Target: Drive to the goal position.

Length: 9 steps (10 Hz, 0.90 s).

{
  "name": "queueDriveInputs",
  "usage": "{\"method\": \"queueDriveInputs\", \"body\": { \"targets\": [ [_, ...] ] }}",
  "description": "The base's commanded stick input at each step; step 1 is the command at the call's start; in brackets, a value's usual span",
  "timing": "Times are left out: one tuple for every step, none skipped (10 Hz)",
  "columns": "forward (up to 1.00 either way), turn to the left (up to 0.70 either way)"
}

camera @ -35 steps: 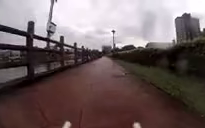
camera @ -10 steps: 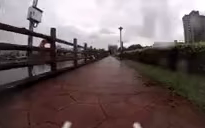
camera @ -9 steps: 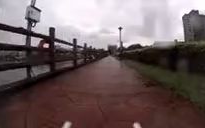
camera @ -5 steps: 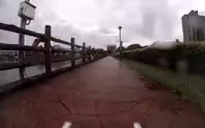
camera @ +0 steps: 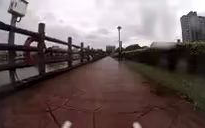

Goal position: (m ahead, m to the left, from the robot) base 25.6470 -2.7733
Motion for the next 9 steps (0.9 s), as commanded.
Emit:
{"method": "queueDriveInputs", "body": {
  "targets": [
    [0.5, 0.0],
    [0.5, 0.0],
    [0.5, 0.0],
    [0.5, 0.0],
    [0.5, 0.0],
    [0.5, 0.0],
    [0.5, 0.0],
    [0.5, 0.0],
    [0.5, 0.0]
  ]
}}
